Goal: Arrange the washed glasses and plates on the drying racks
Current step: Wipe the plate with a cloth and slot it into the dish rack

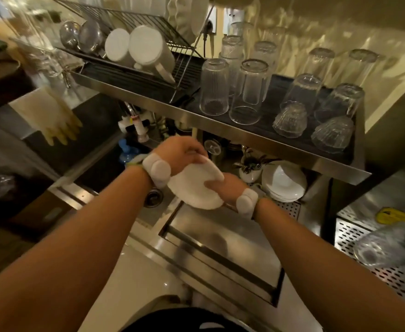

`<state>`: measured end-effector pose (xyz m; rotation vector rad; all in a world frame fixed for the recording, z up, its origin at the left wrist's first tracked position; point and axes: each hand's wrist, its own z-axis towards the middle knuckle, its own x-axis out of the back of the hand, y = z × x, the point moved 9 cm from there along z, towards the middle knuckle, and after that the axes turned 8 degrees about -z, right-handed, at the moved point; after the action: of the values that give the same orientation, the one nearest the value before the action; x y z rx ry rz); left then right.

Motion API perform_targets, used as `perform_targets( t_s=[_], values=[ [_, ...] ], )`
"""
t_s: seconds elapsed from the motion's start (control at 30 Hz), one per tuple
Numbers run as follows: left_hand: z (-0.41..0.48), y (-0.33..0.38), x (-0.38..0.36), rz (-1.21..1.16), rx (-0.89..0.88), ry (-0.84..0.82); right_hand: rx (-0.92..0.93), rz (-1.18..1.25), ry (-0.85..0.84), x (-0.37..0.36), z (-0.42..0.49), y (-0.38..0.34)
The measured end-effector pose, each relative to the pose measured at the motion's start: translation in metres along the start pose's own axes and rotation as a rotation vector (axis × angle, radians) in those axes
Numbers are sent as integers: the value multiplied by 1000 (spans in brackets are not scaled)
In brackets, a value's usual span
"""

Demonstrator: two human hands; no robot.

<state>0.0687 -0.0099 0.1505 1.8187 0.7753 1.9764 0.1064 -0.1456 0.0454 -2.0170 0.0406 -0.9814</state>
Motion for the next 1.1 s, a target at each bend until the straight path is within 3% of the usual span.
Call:
perform_targets(
  t_s=[0.17,0.3,0.43,0.6,0.73,0.8,0.93,1.1],
  values=[
    [-9,44,73,135,-60,5,118,200,81,12,-10,-73],
    [-8,76,136,124,-127,-13,212,391,138,32,-17,-126],
    [2,104,196,110,-277,70,243,462,193,67,-15,-168],
    [35,106,275,102,-393,356,247,569,422,134,-15,-222],
    [69,81,336,-65,-392,532,233,623,692,193,-16,-256],
    [91,71,353,-41,-405,549,240,533,793,222,-17,-279],
    [136,42,360,96,-400,501,165,-173,1020,265,-16,-340],
    [188,21,337,455,-422,321,7,-654,1077,287,6,-389]
  ],
)
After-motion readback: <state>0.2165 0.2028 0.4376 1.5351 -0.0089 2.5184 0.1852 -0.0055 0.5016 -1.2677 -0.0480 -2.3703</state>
